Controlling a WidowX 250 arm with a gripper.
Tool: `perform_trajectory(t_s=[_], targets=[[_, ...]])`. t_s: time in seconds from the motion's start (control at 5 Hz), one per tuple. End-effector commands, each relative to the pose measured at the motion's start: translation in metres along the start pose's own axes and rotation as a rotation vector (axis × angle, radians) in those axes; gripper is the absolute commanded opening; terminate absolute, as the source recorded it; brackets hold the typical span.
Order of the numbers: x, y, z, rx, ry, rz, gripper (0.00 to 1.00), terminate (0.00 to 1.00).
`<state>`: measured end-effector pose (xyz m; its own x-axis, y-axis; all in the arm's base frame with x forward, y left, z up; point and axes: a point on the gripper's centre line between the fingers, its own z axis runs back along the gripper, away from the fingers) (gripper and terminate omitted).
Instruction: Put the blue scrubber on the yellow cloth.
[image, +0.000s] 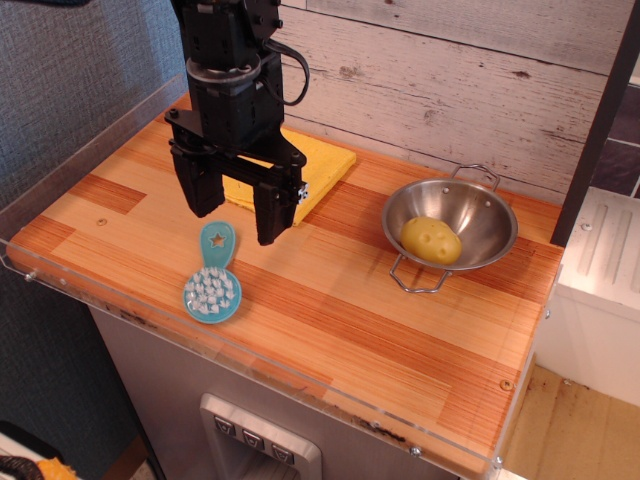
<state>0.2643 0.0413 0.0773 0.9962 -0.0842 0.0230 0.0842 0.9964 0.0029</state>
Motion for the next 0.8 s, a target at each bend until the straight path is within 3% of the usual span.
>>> perform_trajectory(t_s=[0.0,0.4,0.6], targets=[[0.0,0.0,0.0,0.0,0.0,0.0,1.0,0.0],[-0.023,0.017,0.0,-0.025,-0.034,0.004,1.0,0.0],[-0.031,0.022,0.0,0.01,-0.038,0.006,1.0,0.0]])
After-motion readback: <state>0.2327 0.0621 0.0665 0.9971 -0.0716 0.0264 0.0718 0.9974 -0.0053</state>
